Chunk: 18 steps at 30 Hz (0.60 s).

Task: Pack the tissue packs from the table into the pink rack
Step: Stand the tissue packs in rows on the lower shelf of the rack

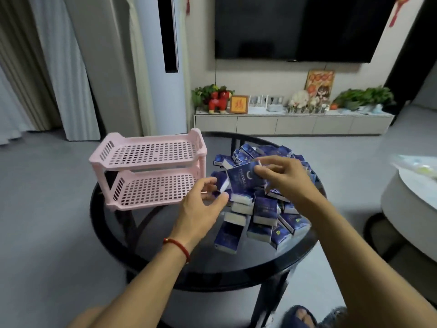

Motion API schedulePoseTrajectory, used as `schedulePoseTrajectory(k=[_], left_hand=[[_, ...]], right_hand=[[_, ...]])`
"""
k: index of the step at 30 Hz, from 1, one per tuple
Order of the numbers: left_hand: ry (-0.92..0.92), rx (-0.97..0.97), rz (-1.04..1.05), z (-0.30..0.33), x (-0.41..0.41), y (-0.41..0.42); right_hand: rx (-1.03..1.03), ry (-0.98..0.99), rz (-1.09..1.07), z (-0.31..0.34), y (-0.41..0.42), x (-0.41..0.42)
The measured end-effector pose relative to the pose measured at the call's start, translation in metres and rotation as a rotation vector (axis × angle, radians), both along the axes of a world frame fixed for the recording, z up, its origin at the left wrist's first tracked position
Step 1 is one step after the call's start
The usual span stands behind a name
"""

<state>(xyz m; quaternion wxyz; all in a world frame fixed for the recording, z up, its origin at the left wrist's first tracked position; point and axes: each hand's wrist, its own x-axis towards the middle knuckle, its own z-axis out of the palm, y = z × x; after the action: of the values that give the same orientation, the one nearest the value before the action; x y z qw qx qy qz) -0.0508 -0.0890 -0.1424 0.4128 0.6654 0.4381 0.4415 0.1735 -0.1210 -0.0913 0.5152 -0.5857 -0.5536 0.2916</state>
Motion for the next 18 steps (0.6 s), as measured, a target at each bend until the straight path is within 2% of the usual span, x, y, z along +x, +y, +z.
schedulePoseTrajectory(k=[2, 4, 7, 10, 11, 15, 18], left_hand=[[-0.123, -0.128, -0.089, 0.008, -0.002, -0.001], [-0.197, -0.196, -0.145, 0.011, -0.002, -0.002], [-0.155, -0.194, -0.066, 0.01, -0.007, 0.0], [-0.05, -0.31, 0.055, 0.009, -0.02, 0.013], [-0.018, -0.336, 0.082, 0.008, -0.026, 0.018], [0.107, -0.32, 0.134, -0.005, -0.043, 0.034], [0.028, -0.369, 0.124, -0.021, -0.045, 0.04]], right_hand=[[-0.041, 0.094, 0.1, -0.007, -0.002, -0.008], [-0.075, 0.057, 0.164, -0.014, 0.004, -0.016], [-0.03, -0.022, 0.151, -0.017, 0.021, -0.016], [0.024, -0.385, -0.084, -0.028, 0.035, 0.004], [0.001, -0.504, -0.1, -0.034, 0.038, 0.011], [-0.144, -0.797, 0.022, -0.047, 0.05, 0.011], [-0.273, -1.003, 0.042, -0.051, 0.063, -0.003]])
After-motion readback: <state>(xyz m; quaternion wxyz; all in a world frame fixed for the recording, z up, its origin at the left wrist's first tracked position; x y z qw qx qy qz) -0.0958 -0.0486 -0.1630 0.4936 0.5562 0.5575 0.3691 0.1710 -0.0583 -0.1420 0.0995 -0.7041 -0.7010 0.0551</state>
